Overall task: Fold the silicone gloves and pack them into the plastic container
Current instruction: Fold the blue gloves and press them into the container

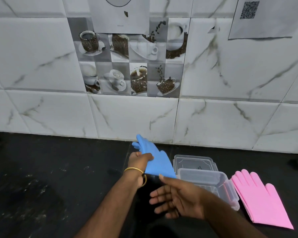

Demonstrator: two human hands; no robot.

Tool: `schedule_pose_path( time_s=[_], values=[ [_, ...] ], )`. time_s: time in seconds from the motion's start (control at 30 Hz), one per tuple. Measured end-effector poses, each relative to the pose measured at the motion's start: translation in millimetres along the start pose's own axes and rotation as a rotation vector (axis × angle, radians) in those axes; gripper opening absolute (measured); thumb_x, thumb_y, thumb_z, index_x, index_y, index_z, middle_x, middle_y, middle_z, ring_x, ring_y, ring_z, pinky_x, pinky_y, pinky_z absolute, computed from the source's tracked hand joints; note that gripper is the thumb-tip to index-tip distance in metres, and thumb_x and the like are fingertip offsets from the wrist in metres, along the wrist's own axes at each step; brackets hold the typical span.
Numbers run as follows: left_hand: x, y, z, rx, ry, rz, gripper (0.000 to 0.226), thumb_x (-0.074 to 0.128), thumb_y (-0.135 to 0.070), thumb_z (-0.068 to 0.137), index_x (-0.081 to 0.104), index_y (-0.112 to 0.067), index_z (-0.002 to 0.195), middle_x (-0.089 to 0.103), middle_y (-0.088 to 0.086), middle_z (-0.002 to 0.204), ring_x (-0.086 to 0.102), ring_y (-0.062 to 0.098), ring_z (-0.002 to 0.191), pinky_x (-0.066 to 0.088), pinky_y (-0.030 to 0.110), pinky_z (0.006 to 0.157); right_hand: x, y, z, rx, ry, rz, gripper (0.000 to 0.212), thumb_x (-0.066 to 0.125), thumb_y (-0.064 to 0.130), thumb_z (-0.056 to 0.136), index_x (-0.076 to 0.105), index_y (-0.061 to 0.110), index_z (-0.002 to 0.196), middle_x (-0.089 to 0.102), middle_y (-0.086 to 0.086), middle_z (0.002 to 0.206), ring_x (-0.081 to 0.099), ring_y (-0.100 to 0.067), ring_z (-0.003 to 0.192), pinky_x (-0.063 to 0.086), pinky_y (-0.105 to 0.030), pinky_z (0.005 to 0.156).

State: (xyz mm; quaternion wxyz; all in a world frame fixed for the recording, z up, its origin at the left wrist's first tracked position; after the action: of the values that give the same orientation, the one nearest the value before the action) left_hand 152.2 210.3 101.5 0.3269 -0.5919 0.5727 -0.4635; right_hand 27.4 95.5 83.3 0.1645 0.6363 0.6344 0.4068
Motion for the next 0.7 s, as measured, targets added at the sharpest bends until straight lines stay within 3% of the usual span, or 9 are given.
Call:
schedule_pose_path(
  time_s=[0.1,0.23,0.33,0.43,0.5,0.57,0.63,0.7],
  values=[
    [24,-20,-21,0.138,-0.003,-0.042,0.028,0.072,0.0,0.068,0.056,0.0,0.092,0.067,0.021,0.092,0.065,0.031,0.078,0.054,0.041,0.072,6,8,2,-0.191,-0.099,0.305,0.08,0.057,0.073,0.078,0.063,0.008,0.125,0.069,-0.015,0.122,0.068,-0.031,0.106,0.055,-0.038,0.081],
    [61,-20,-50,0.222,-0.028,-0.087,0.046,0.073,0.006,0.07,0.048,-0.003,0.107,0.067,0.016,0.097,0.068,0.031,0.084,0.057,0.045,0.075,-10,25,-8,-0.566,-0.231,0.802,0.059,0.068,0.048,0.082,0.063,0.007,0.124,0.071,-0.018,0.115,0.072,-0.031,0.1,0.058,-0.043,0.087],
    [90,-4,-66,0.198,-0.009,-0.182,0.051,0.073,0.015,0.069,0.047,0.0,0.111,0.069,0.018,0.101,0.07,0.03,0.088,0.06,0.041,0.073,-29,30,-24,-0.68,-0.207,0.945,0.052,0.068,0.026,0.085,0.057,0.003,0.13,0.068,-0.023,0.121,0.068,-0.033,0.11,0.059,-0.045,0.086],
    [113,12,-77,0.161,0.099,-0.274,0.044,0.074,0.017,0.068,0.058,0.005,0.107,0.072,0.022,0.102,0.071,0.035,0.093,0.06,0.042,0.077,-54,26,-40,-0.75,-0.238,0.996,0.051,0.066,0.013,0.084,0.054,0.003,0.132,0.069,-0.022,0.12,0.07,-0.031,0.106,0.062,-0.043,0.076],
    [126,24,-86,0.123,0.207,-0.386,0.043,0.08,0.004,0.069,0.063,0.003,0.108,0.073,0.02,0.106,0.07,0.034,0.098,0.059,0.043,0.082,-73,22,-54,-0.764,-0.265,0.983,0.048,0.064,0.01,0.084,0.055,0.003,0.131,0.07,-0.021,0.117,0.072,-0.03,0.1,0.062,-0.04,0.072],
    [135,40,-91,0.012,0.275,-0.523,0.05,0.078,-0.026,0.074,0.063,-0.002,0.115,0.071,0.019,0.112,0.07,0.029,0.102,0.06,0.038,0.079,-91,19,-68,-0.755,-0.285,0.94,0.048,0.063,0.009,0.084,0.055,0.004,0.131,0.07,-0.021,0.118,0.072,-0.031,0.1,0.062,-0.039,0.071],
    [141,61,-90,-0.143,0.25,-0.603,0.063,0.063,-0.058,0.079,0.064,-0.006,0.116,0.072,0.015,0.11,0.071,0.027,0.099,0.059,0.037,0.075,-106,19,-82,-0.721,-0.327,0.886,0.052,0.066,0.008,0.08,0.056,0.005,0.131,0.07,-0.02,0.118,0.071,-0.032,0.102,0.062,-0.038,0.069],
    [147,86,-88,-0.318,0.2,-0.695,0.074,0.048,-0.071,0.082,0.062,-0.006,0.114,0.075,0.013,0.096,0.071,0.029,0.085,0.056,0.038,0.072,-118,22,-94,-0.683,-0.343,0.839,0.052,0.068,0.007,0.079,0.057,0.005,0.13,0.07,-0.019,0.117,0.071,-0.032,0.1,0.062,-0.037,0.068]
  ],
)
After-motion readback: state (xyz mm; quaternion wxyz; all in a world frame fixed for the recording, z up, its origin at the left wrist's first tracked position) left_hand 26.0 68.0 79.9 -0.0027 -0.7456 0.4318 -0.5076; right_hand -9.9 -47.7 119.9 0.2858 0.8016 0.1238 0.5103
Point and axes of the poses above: each hand's wrist, its own z-axis towards the middle knuckle, its own x-axis out of the palm, y = z × x, the point moved 3 cm from there along z, towards the middle knuckle
